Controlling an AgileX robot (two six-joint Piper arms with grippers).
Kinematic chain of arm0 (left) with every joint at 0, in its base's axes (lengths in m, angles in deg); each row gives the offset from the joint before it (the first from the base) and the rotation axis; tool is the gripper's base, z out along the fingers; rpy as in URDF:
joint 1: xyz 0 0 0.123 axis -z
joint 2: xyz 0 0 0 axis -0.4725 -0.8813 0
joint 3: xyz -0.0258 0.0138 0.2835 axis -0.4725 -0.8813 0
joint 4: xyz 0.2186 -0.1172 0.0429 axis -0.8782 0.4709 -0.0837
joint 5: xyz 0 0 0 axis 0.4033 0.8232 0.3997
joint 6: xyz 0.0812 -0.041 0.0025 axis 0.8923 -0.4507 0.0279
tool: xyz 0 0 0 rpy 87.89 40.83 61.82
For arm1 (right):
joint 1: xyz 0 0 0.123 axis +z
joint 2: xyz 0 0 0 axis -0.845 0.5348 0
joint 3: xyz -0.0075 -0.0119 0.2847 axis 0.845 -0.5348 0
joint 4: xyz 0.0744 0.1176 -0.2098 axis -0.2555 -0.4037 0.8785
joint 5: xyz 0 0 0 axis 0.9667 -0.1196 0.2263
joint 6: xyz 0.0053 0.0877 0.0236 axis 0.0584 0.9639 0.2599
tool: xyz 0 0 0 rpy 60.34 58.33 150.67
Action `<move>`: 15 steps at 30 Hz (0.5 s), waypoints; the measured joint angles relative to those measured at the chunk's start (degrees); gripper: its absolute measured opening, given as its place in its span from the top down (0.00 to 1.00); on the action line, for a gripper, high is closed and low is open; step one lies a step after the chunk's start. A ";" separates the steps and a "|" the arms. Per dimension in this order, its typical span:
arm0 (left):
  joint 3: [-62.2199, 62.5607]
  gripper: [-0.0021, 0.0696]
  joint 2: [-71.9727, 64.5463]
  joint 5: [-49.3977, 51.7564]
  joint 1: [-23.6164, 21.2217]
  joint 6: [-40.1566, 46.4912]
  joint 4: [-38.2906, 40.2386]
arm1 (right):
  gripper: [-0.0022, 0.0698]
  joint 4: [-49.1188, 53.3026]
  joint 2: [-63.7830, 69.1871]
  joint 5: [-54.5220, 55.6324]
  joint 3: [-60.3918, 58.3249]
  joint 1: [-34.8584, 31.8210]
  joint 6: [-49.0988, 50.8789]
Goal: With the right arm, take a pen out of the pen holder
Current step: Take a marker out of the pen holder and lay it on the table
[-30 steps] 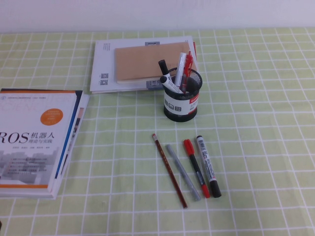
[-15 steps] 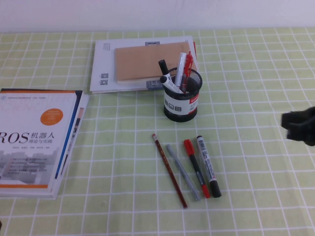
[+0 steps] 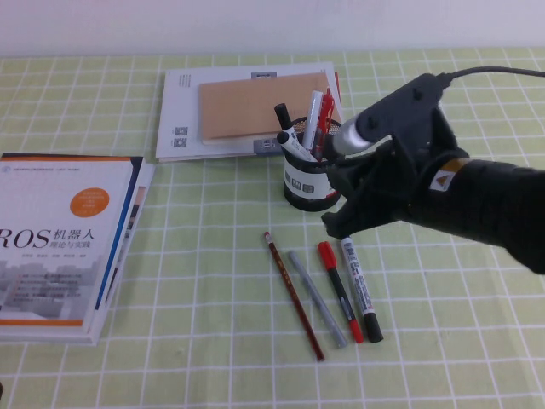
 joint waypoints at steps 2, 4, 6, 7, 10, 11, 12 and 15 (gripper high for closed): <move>0.00 0.98 0.00 0.00 0.00 0.00 0.00 | 0.82 1.37 1.95 4.35 0.02 1.52 -1.21; 0.00 0.98 0.00 0.00 0.00 0.00 0.00 | 0.71 3.14 3.87 7.84 0.02 2.67 -1.94; 0.00 0.98 0.00 0.00 0.00 0.00 0.00 | 0.62 5.69 5.64 10.87 0.12 3.24 -2.23; 0.00 0.98 0.00 0.00 0.00 0.00 0.00 | 0.57 6.87 6.66 12.48 0.12 3.32 -2.34; 0.00 0.98 0.00 0.00 0.00 0.00 0.00 | 0.52 8.60 9.57 16.41 0.54 3.47 -2.56; 0.00 0.98 0.00 0.00 0.00 0.00 0.00 | 0.51 8.87 10.63 17.55 0.88 3.47 -2.56; 0.00 0.98 0.00 0.00 0.00 0.00 0.00 | 0.50 9.11 11.48 18.25 1.27 3.47 -2.56; 0.00 0.98 0.00 0.00 0.00 0.00 0.00 | 0.50 9.37 14.50 19.24 3.13 3.51 -2.59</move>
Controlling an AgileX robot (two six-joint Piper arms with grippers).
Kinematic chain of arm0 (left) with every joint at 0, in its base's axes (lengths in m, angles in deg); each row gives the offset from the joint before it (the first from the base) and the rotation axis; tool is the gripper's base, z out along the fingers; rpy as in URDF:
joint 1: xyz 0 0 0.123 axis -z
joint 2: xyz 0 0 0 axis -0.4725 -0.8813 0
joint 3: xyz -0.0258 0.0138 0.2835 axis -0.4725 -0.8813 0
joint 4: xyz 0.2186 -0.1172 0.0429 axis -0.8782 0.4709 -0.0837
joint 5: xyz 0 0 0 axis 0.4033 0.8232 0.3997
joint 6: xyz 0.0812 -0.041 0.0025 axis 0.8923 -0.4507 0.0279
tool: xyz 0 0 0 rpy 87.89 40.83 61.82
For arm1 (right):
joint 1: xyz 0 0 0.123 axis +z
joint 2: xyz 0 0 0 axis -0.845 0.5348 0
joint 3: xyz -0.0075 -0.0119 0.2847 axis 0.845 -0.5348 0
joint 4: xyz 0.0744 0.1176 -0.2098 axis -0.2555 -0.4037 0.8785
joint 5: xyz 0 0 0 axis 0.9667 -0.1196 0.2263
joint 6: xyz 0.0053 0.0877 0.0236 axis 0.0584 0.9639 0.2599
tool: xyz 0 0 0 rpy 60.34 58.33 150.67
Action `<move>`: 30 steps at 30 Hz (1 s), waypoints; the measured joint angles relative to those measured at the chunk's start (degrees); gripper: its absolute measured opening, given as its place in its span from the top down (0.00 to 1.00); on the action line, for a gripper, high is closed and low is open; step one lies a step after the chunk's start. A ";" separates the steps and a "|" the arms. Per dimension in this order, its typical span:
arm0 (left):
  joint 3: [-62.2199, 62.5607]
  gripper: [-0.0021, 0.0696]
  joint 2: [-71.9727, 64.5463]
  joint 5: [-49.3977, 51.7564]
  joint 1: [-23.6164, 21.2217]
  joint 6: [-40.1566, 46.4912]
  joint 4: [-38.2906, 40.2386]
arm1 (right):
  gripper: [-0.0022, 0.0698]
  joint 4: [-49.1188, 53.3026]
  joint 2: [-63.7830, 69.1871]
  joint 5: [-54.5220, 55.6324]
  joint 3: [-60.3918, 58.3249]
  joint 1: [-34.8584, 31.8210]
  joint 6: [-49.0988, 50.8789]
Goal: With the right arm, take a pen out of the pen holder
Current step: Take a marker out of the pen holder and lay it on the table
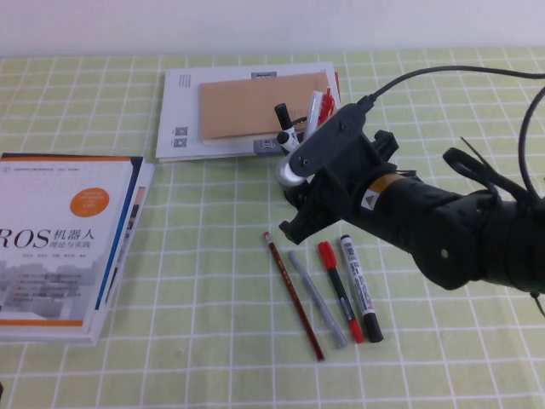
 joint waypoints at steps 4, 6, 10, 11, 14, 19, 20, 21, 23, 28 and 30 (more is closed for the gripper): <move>0.00 0.98 0.00 0.00 0.00 0.00 0.00 | 0.50 0.12 3.50 0.28 3.59 0.00 -0.12; 0.00 0.98 0.00 0.00 0.00 0.00 0.00 | 0.49 0.12 5.07 0.41 5.38 0.00 -0.71; 0.00 0.98 0.00 0.00 0.00 0.00 0.00 | 0.49 -0.01 7.61 0.54 8.39 -0.25 -0.96; 0.00 0.98 0.00 0.00 0.00 0.00 0.00 | 0.49 0.00 8.17 0.54 9.03 -0.50 -0.96; 0.00 0.98 0.00 0.00 0.00 0.00 0.00 | 0.49 -0.22 9.46 0.54 10.47 -1.04 -0.96; 0.00 0.98 0.00 0.00 0.00 0.00 0.00 | 0.49 -0.80 11.23 0.65 12.04 -1.95 -1.00; 0.00 0.98 0.00 0.00 0.00 0.00 0.00 | 0.49 -0.80 11.53 0.65 12.27 -2.07 -1.00; 0.00 0.98 0.00 0.00 0.00 0.00 0.00 | 0.49 -0.85 11.83 0.65 12.52 -2.17 -1.00; 0.00 0.98 0.00 0.00 0.00 0.00 0.00 | 0.49 -0.94 12.49 0.74 13.12 -2.42 -1.37; 0.00 0.98 0.00 0.00 0.00 0.00 0.00 | 0.49 -2.21 14.26 0.74 14.72 -2.90 -3.82; 0.00 0.98 0.00 0.00 0.00 0.00 0.00 | 0.49 -2.97 14.98 0.74 15.39 -3.16 -4.15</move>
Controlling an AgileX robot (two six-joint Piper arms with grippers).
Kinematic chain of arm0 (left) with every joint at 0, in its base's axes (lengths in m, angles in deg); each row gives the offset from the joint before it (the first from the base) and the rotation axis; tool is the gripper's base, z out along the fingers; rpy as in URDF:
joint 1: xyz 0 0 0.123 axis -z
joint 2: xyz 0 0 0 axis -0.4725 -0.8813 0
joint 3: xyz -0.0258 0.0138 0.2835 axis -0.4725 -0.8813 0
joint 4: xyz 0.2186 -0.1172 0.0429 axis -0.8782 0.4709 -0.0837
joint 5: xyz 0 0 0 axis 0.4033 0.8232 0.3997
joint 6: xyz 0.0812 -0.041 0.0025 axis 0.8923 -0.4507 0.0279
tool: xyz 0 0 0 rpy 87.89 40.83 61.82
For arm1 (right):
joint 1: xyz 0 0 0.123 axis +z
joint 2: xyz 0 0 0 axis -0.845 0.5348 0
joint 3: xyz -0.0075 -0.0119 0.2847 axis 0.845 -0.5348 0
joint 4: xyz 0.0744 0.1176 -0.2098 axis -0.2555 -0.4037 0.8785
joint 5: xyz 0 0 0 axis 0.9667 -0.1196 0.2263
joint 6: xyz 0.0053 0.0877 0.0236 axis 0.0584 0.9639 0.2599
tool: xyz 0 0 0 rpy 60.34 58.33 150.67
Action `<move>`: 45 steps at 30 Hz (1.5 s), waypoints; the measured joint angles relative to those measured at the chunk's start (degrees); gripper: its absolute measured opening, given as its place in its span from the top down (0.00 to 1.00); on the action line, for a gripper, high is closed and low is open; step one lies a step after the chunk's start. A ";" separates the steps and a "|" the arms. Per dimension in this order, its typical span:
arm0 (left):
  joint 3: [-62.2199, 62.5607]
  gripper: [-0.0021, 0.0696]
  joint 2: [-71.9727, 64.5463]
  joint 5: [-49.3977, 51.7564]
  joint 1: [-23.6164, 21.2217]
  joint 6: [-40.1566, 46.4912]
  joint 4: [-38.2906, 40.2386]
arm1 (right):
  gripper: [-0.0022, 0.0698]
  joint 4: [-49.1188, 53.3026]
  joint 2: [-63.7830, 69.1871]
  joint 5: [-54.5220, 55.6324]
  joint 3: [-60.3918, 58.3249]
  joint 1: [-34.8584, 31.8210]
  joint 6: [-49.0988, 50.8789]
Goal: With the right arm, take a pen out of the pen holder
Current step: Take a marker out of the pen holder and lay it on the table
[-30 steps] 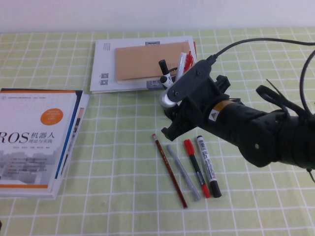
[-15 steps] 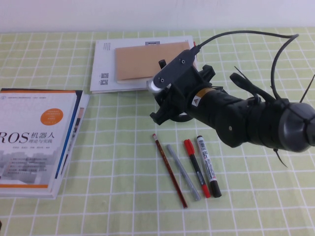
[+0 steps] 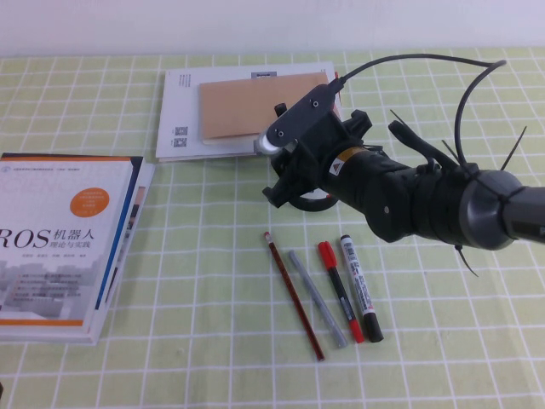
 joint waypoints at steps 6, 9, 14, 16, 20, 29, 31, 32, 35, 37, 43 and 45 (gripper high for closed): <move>0.00 0.98 0.00 0.00 0.00 0.00 0.00 | 0.49 -1.79 0.55 0.39 0.30 -0.73 -0.10; 0.00 0.98 0.00 0.00 0.00 0.00 0.00 | 0.52 -2.13 0.63 1.74 0.38 -0.86 -0.18; 0.00 0.98 0.00 0.00 0.00 0.00 0.00 | 0.58 -2.25 0.67 2.56 0.38 -0.90 -0.18; 0.00 0.98 0.00 0.00 0.00 0.00 0.00 | 0.59 -2.38 1.04 2.79 0.52 -0.90 -0.18; 0.00 0.98 0.00 0.00 0.00 0.00 0.00 | 0.59 -2.97 1.64 3.42 0.77 -0.90 -0.18; 0.00 0.98 0.00 0.00 0.00 0.00 0.00 | 0.67 -3.67 2.10 4.92 0.84 -1.00 -0.08; 0.00 0.98 0.00 0.00 0.00 0.00 0.00 | 0.71 -3.67 2.10 4.92 0.84 -1.04 -0.08; 0.00 0.98 0.00 0.00 0.00 0.00 0.00 | 0.74 -3.67 2.10 4.92 0.84 -1.14 -0.08; 0.00 0.98 0.00 0.00 0.00 0.00 0.00 | 0.80 -3.67 2.10 5.55 0.84 -1.27 -0.31; 0.00 0.98 0.00 0.00 0.00 0.00 0.00 | 0.80 -3.67 2.10 5.66 0.84 -1.27 -0.31; 0.00 0.98 0.00 0.00 0.00 0.00 0.00 | 0.80 -3.67 0.06 2.43 0.84 -1.27 -0.31; 0.00 0.98 0.00 0.00 0.00 0.00 0.00 | 0.80 -3.67 -1.52 1.20 0.84 -1.27 -0.31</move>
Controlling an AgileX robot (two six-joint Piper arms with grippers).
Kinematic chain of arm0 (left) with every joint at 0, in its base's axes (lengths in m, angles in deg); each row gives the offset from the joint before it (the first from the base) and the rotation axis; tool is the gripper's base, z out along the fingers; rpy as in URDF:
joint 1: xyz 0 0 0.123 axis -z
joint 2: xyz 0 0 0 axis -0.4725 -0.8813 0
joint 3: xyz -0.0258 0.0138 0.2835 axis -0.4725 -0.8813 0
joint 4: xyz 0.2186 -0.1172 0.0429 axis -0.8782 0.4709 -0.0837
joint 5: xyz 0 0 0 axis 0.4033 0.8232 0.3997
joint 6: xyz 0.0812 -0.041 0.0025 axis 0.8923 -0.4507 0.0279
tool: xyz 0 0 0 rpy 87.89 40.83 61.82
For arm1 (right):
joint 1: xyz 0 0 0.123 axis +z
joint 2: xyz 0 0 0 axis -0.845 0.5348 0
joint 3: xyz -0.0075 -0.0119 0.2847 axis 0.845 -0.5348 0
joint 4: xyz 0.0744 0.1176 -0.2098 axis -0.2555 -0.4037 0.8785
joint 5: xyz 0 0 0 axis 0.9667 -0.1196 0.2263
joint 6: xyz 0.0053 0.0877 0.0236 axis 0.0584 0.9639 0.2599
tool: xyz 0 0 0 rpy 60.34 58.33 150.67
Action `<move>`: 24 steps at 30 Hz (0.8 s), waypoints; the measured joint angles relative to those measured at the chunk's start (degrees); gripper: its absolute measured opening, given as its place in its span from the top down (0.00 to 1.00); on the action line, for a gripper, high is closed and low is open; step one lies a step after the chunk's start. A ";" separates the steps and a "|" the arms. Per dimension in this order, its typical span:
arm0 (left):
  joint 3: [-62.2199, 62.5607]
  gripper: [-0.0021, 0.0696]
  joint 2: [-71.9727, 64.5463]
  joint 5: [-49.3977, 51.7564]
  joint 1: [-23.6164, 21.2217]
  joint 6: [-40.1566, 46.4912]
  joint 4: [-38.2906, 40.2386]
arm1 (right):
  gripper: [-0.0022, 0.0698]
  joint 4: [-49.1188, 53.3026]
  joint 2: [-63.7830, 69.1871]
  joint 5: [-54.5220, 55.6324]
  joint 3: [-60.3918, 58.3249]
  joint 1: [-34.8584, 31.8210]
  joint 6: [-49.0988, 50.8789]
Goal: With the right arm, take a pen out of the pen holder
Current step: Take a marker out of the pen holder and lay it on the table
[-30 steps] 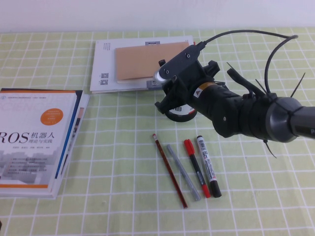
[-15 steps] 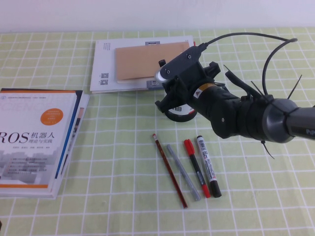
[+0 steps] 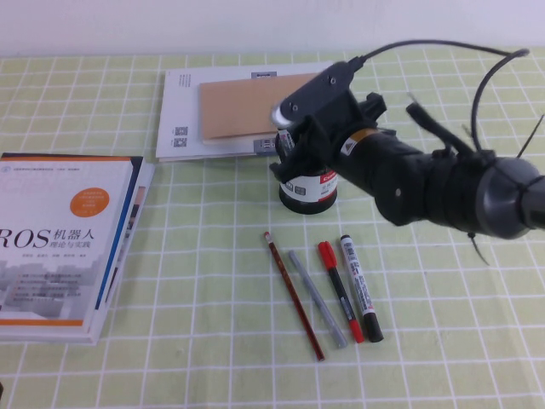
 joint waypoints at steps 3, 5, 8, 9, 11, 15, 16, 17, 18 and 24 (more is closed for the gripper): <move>0.00 0.98 0.00 0.00 0.00 0.00 0.00 | 0.80 0.00 -3.33 -1.25 0.00 0.00 0.00; 0.00 0.98 0.00 0.00 0.00 0.00 0.00 | 0.80 0.13 -6.26 -1.78 0.00 0.00 0.94; 0.00 0.98 0.00 0.00 0.00 0.00 0.00 | 0.80 2.18 -10.77 -3.97 0.00 -0.14 3.99; 0.00 0.98 0.00 0.00 0.00 0.00 0.00 | 0.80 3.23 -12.46 -5.22 0.00 -0.14 5.60; 0.00 0.98 0.00 0.00 0.00 0.00 0.00 | 0.80 4.91 -15.48 -8.60 0.00 -0.46 8.65; 0.00 0.98 0.00 0.00 0.00 0.00 0.00 | 0.80 6.99 -21.82 -18.54 0.00 -0.99 14.59; 0.00 0.98 0.00 0.00 0.00 0.00 0.00 | 0.80 7.31 -23.18 -21.81 0.00 -0.99 15.90; 0.00 0.98 0.00 0.00 0.00 0.00 0.00 | 0.80 7.53 -24.17 -24.51 0.00 -0.99 16.86; 0.00 0.98 0.00 0.00 0.00 0.00 0.00 | 0.80 7.56 -25.28 -27.94 0.00 -0.99 17.97; 0.00 0.98 0.00 0.00 0.00 0.00 0.00 | 0.80 7.59 -27.70 -45.51 0.00 -1.08 25.18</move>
